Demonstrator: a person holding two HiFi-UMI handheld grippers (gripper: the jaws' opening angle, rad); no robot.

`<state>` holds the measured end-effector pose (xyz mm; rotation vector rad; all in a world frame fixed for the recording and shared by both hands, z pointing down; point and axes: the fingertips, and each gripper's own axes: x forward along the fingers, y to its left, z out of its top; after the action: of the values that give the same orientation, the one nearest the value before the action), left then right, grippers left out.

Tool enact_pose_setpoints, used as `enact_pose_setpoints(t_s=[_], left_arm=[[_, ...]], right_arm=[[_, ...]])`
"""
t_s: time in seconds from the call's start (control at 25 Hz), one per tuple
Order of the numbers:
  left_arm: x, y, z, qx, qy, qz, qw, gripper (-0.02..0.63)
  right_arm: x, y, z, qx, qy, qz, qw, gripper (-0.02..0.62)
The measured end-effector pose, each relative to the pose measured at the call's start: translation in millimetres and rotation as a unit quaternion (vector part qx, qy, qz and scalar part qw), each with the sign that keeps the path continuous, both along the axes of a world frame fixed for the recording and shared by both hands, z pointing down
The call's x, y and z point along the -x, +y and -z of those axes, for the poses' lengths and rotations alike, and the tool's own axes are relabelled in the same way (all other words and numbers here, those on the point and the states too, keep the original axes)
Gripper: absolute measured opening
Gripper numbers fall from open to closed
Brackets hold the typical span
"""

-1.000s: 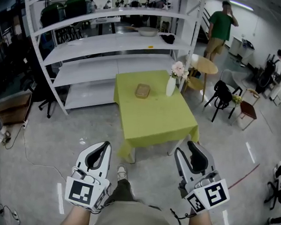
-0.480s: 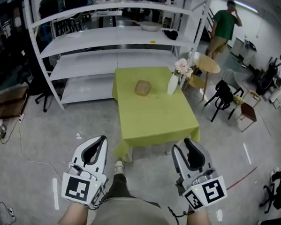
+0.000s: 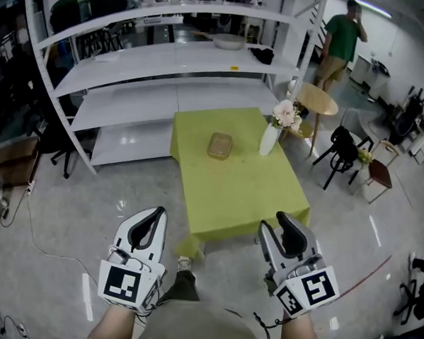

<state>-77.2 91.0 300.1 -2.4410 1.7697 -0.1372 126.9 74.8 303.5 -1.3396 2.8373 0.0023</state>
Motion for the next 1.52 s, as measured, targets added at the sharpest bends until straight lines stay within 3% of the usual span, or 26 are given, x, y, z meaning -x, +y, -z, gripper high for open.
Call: enact_pose_setpoints(t_s=[0.8, 1.12, 1.52], left_arm=[[101.2, -268.6, 0.3, 0.042, -0.007, -0.080, 0.9959, 0.006], [115.3, -326.1, -19.2, 0.054, -0.011, -0.093, 0.9941, 0.006], [95.8, -366.1, -29.8, 0.074, -0.010, -0.082, 0.9938, 0.006]], right_arm=[[101.0, -248.9, -4.6, 0.059, 0.033, -0.083, 0.994, 0.153], [111.4, -304.8, -24.1, 0.085, 0.027, -0.103, 0.991, 0.152], [86.1, -353.9, -48.5, 0.121, 0.011, -0.104, 0.987, 0.147]])
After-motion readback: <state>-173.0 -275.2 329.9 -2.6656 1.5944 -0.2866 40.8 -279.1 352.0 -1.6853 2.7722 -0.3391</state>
